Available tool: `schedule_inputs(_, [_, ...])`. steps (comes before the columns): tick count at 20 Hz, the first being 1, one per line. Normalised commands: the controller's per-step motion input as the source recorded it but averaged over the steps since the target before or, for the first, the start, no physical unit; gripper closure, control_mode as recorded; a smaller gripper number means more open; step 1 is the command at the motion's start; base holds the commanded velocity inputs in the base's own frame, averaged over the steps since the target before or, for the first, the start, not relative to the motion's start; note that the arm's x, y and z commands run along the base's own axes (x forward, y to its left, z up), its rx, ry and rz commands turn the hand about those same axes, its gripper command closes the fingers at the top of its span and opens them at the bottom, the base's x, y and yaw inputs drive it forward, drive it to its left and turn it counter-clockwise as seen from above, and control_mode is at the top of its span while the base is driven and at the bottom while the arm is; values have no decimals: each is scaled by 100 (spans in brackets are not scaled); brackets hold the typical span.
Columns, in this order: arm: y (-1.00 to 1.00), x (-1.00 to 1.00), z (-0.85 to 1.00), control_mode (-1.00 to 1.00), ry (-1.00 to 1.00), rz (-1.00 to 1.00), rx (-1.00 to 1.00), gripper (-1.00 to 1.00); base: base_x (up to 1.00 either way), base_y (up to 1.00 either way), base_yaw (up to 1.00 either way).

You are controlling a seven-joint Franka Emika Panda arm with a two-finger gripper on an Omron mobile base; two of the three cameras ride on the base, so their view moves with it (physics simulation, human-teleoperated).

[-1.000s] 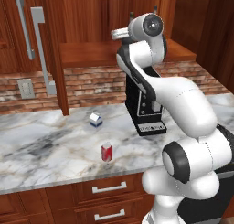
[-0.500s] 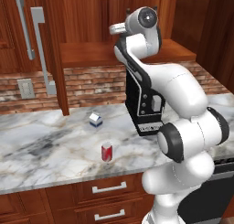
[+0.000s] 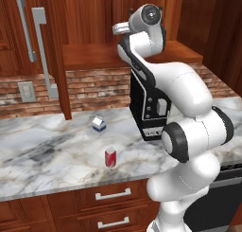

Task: Sort all alcoholic drinks to one cabinet, and non-alcoholic drinks to the other.

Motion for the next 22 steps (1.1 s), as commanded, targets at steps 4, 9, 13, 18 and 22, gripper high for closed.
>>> schedule_inputs(4, [-8, 18, -26, -100, 0, 0, 2, -100, 0, 0, 0])
schedule_inputs(9, [-5, 22, -13, -100, 0, 0, 1, -100, 0, 0, 0])
schedule_inputs(13, [-6, 8, -6, -100, 0, 0, 3, -100, 0, 0, 0])
schedule_inputs(18, [0, -32, 0, -100, 0, 0, 4, -100, 0, 0, 0])
schedule_inputs(22, [3, -98, -7, -100, 0, 0, 7, -100, 0, 0, 0])
